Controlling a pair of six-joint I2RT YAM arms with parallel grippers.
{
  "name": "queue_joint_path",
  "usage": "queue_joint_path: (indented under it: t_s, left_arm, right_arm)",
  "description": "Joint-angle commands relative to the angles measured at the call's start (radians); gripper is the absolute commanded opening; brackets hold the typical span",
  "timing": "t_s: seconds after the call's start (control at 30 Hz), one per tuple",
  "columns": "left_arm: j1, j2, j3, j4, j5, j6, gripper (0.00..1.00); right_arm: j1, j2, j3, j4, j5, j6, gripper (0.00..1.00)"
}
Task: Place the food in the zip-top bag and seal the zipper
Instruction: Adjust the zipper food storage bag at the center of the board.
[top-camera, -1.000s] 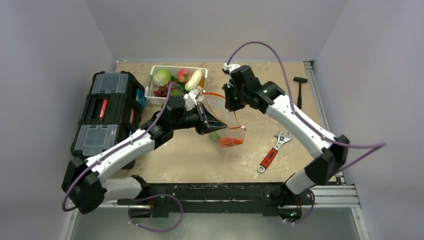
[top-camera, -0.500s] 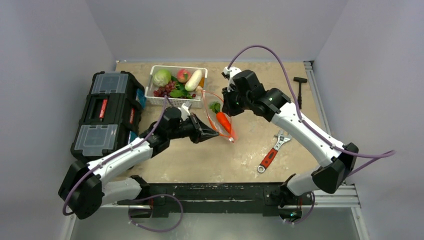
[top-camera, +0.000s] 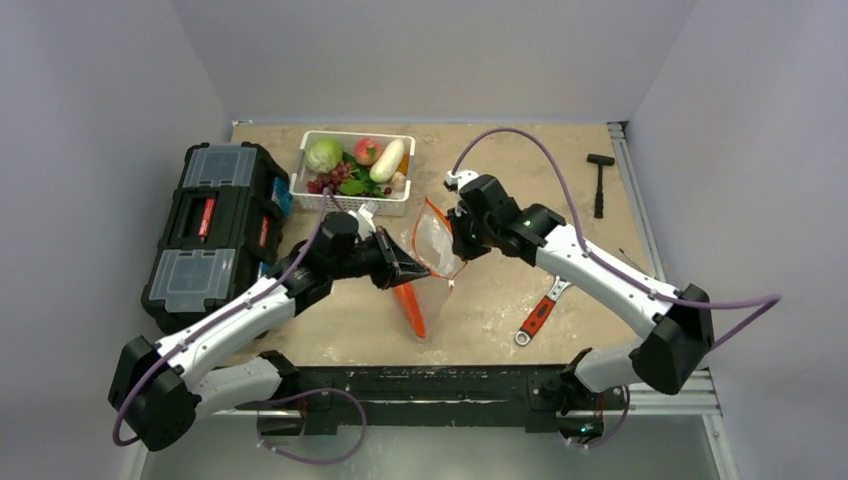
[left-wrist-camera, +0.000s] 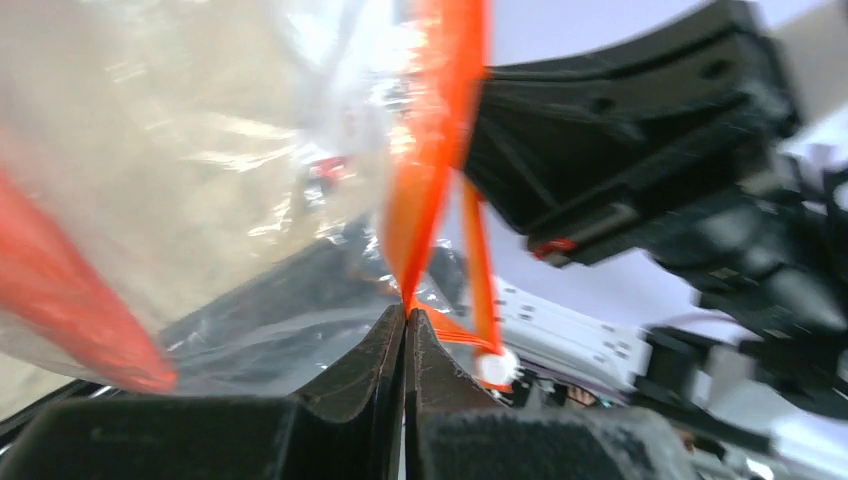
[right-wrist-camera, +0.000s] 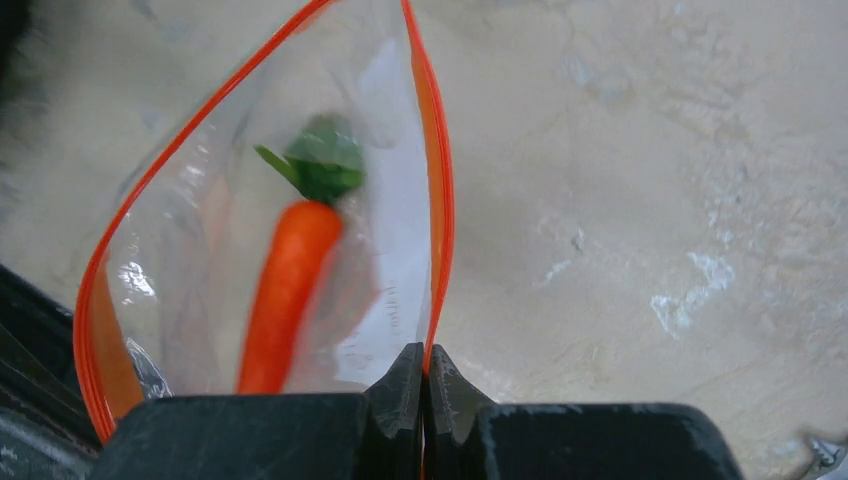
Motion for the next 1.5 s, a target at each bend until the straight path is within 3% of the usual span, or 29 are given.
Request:
queue_joint_path:
  t_s: [0.0,0.23,0.4,0.57,0.7,0.87,0.97,1.07,1.2,1.37,1.47]
  left_arm:
    - [0.03,-0.02,0.032,-0.111,0.025,0.09,0.0]
    - [0.013,-0.088,0.267,-0.243,0.012,0.15,0.0]
    - [0.007,-0.098,0.188,-0.218,-0.023,0.129,0.0]
    - [0.009,0.038,0.045,-0.058,0.021,0.098,0.0]
    - [0.014,0.08,0.056,0.022,0.064,0.071,0.0]
    - [0.008,0.032,0.256,-0.164,0.025,0.156,0.0]
    - [0.008,0.013,0.289,-0.178,0.027,0.161,0.0]
    - [0.009,0.013,0.264,-0.194,0.015,0.171,0.0]
    - [0.022,0.028,0.212,-0.175,0.031,0.163,0.0]
    - [0.046,0.024,0.288,-0.279,0.013,0.242,0.01]
    - [0.05,0.013,0.36,-0.366,-0.037,0.348,0.35]
  right_arm:
    - [0.001,-0.021,0.017,0.011,0.031,0.009,0.0]
    - [0.001,-0.107,0.201,-0.064,-0.056,0.008,0.0]
    - [0.001,-0.141,0.123,-0.022,-0.057,0.033,0.0]
    - [0.001,-0.103,-0.039,0.054,0.012,0.032,0.0]
    - [0.002,-0.049,0.003,0.017,0.053,0.016,0.0]
    - [0.005,-0.123,0.107,0.007,0.012,0.019,0.0]
    - [0.006,-0.157,0.146,-0.005,0.005,0.025,0.0]
    - [0.005,-0.178,0.101,0.047,0.002,0.036,0.0]
    - [0.003,-0.197,-0.031,0.128,0.107,0.072,0.0]
    - [-0.002,-0.241,-0.069,0.18,0.178,0.107,0.0]
    - [-0.011,-0.245,-0.062,0.18,0.262,0.109,0.0]
